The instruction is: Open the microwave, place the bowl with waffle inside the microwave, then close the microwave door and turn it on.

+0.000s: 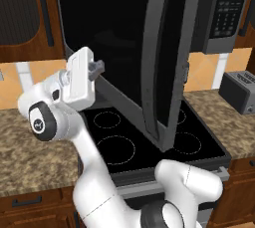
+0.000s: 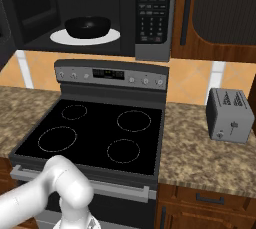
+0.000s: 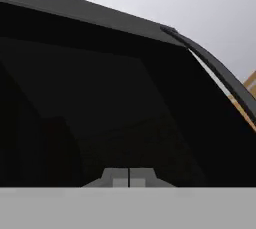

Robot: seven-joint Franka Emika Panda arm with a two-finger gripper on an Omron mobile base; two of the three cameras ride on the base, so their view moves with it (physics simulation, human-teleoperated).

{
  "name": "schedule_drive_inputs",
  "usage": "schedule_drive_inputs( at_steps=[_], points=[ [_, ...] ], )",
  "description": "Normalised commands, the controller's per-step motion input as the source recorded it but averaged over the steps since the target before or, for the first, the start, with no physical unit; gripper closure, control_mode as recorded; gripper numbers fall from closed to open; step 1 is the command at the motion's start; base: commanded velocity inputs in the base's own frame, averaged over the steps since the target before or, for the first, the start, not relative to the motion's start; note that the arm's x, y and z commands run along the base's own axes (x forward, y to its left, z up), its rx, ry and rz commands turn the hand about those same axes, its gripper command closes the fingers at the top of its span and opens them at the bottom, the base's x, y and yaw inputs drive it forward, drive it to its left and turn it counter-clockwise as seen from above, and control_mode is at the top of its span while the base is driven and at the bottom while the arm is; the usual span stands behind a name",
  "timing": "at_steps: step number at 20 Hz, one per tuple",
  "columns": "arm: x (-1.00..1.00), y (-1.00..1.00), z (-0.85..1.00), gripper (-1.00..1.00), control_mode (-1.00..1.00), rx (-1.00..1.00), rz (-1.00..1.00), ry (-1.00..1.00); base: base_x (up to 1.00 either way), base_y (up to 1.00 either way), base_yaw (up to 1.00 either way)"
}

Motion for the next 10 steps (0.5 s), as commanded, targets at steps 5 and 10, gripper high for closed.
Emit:
schedule_drive_inputs(
  at_steps=[5, 10],
  points=[
    [0.08, -0.96, 0.65, 1.00, -1.00, 0.24, 0.00, -0.03, 0.00, 0.00, 0.00],
    [0.43, -0.94, 0.37, 1.00, -1.00, 0.23, 0.07, 0.19, 0.00, 0.00, 0.00]
  ],
)
